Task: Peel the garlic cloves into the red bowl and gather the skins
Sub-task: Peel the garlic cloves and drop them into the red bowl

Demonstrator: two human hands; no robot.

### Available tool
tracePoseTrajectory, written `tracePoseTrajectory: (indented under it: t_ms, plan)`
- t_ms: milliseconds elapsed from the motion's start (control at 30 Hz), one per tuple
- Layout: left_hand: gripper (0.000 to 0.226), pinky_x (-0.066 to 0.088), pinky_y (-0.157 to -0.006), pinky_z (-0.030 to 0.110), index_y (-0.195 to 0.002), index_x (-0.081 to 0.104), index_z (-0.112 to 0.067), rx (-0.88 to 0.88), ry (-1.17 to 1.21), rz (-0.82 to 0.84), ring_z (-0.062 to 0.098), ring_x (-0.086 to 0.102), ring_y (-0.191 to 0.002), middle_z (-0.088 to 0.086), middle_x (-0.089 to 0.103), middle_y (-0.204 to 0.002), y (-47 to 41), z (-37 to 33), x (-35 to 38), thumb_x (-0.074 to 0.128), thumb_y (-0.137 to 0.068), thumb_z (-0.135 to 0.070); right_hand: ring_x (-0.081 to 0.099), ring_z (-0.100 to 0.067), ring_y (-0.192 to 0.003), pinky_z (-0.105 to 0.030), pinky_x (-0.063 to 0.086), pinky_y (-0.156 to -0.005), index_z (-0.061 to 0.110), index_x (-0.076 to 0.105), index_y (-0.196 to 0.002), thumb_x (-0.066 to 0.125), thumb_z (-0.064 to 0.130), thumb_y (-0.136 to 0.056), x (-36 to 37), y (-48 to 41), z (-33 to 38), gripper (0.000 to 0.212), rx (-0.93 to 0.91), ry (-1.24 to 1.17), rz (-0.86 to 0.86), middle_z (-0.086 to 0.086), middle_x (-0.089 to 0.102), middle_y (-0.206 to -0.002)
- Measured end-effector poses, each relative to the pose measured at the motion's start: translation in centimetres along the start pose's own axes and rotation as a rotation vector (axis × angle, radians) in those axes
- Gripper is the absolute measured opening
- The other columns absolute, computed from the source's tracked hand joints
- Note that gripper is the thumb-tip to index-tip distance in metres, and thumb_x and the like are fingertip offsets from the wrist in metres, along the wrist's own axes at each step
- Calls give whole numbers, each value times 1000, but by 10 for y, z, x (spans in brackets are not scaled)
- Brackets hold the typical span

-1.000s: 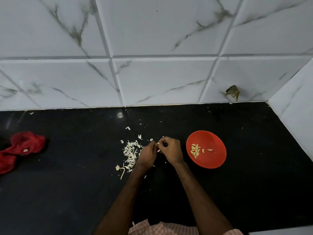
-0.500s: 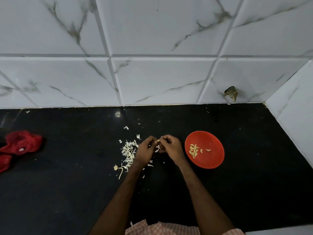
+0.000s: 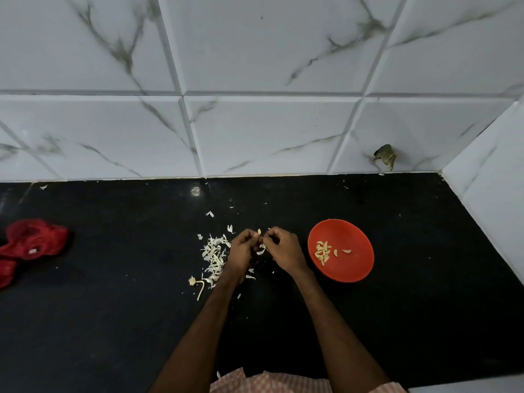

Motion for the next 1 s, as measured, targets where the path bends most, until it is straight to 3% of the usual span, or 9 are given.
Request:
tracePoseTrajectory:
  t_ms: [167,267,400,600,700,867,1000]
  plan:
    - [26,25,-36,12,-76,53,-12,-41,50,-2,0,33,-40,-5,41,-56,2,-2,3,45,-101,-7,56,-6,-60,-36,48,-65,23,63,-81,54,30,-95,-3,2,5,18,-35,165,26,7,64,-71]
    - [27,19,-35,16,-75,54,-15,-64,32,2,4,28,-41,-4,39,-57,1,-2,2,45,-101,-14,59,-9,-64,-35,50,-63,24,66,-85,53,30,-99,-5,2,4,20,-26,20,-12,5,66,-76]
    - [29,16,-37,16,-74,52,-19,-84,1,20,5,25,-42,-6,38,-56,1,-2,1,44,-102,-18,65,-7,-76,-23,54,-57,19,70,-100,63,27,-98,-10,-2,7,11,-53,-227,-83,2,70,-90]
    - [32,20,-39,17,-70,49,-20,-57,-12,36,4,26,-43,-8,35,-56,3,-13,8,44,-102,-17,70,-13,-83,-28,57,-65,19,71,-94,69,16,-93,-4,-3,6,4,39,-361,-68,-1,74,-91]
    - [33,21,-38,17,-69,47,-20,-61,11,18,4,28,-44,-7,33,-56,6,-18,11,43,-102,-18,71,-16,-84,-33,57,-72,20,71,-91,69,15,-92,-5,-7,7,6,29,-325,-70,-1,74,-89]
    - [35,23,-35,15,-67,43,-19,-131,197,2,1,29,-39,-9,31,-51,9,-29,18,41,-102,-18,64,-8,-75,-27,54,-62,16,67,-89,65,1,-92,-6,-10,23,16,-64,-226,-110,1,69,-87]
    - [34,20,-36,16,-66,43,-19,-192,247,1,2,29,-38,-10,30,-50,10,-24,16,42,-100,-18,65,-4,-78,-27,56,-69,12,66,-89,64,-4,-90,-5,-8,22,16,-122,-120,-123,4,68,-83]
Point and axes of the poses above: each hand's wrist, its own y-axis away from the middle knuckle, its own x-axis out of the palm, z = x × y, the point moved 2 cm from there along -y, towards the middle knuckle
